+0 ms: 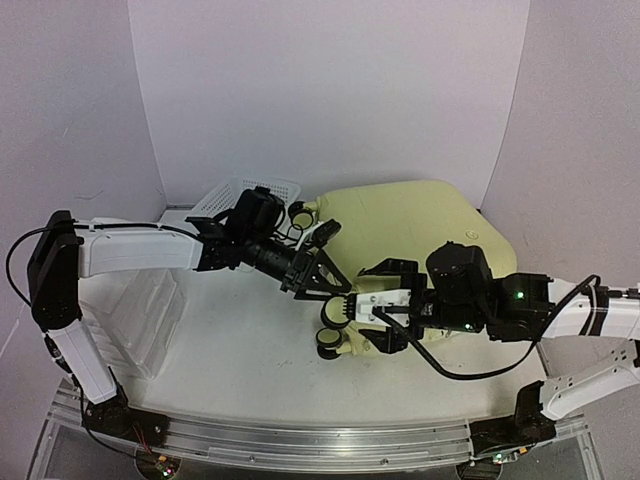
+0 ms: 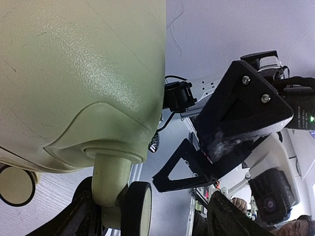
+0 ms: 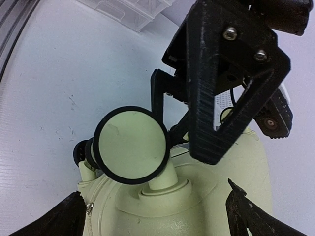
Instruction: Open, take out, and arrange the luggage
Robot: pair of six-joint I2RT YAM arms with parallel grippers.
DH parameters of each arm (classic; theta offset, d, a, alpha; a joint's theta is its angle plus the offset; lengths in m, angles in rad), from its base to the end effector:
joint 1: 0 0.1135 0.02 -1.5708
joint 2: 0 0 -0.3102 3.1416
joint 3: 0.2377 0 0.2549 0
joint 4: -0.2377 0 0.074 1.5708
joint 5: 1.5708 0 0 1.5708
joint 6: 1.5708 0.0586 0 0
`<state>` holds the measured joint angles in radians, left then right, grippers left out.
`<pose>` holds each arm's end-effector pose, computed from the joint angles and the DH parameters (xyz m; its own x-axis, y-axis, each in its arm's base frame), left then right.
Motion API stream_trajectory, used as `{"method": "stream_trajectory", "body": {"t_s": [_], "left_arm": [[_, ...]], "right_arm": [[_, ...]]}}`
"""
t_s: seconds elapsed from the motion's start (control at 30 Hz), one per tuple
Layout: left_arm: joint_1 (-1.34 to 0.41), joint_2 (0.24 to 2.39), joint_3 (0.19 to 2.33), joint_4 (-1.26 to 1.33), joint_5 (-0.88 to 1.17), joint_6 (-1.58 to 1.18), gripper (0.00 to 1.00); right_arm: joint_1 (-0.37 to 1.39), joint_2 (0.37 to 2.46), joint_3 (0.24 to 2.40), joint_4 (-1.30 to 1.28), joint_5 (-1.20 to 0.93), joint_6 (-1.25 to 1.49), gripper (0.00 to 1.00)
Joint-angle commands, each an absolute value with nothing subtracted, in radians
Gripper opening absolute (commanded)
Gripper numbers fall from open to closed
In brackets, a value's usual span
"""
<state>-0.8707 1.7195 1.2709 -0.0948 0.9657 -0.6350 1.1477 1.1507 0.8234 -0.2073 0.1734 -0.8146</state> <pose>0.2254 -0.3424 0.3114 -0.7953 0.4203 -0.4369 0.5178 0.0962 -0.8501 0.1163 0.2336 0.3068 0.4655 -0.7114 -0.5265 -0.7266 0.0324 -0.6863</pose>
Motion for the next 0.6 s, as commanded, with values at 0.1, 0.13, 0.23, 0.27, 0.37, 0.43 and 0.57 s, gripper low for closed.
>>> {"method": "stream_trajectory", "body": {"t_s": [0.1,0.13,0.23,0.27,0.37,0.43,0.57], "left_arm": [[-0.900,1.725,1.278,-0.110,1.042,-0.632,0.72],[-0.902,1.728,1.281,-0.110,1.051,-0.635,0.71],[-0.900,1.725,1.269,-0.135,1.048,-0.616,0.73],[-0.899,1.715,1.269,-0.186,1.008,-0.579,0.74],[-0.900,1.688,1.271,-0.313,0.856,-0.484,0.78],[-0.900,1.680,1.259,-0.318,0.839,-0.477,0.79],[-0.902,1.729,1.281,-0.315,0.892,-0.498,0.71]], "right_arm": [[1.149,1.063,0.815,-0.178,0.143,-0.782,0.98],[1.148,1.063,0.818,-0.192,0.122,-0.789,0.98],[1.149,1.077,0.834,-0.230,0.119,-0.815,0.98],[1.149,1.080,0.836,-0.234,0.135,-0.819,0.98],[1.149,1.068,0.824,-0.235,0.158,-0.807,0.98],[1.147,1.067,0.817,-0.236,0.161,-0.791,0.98],[1.150,1.077,0.814,-0.237,0.153,-0.770,0.96]]}}
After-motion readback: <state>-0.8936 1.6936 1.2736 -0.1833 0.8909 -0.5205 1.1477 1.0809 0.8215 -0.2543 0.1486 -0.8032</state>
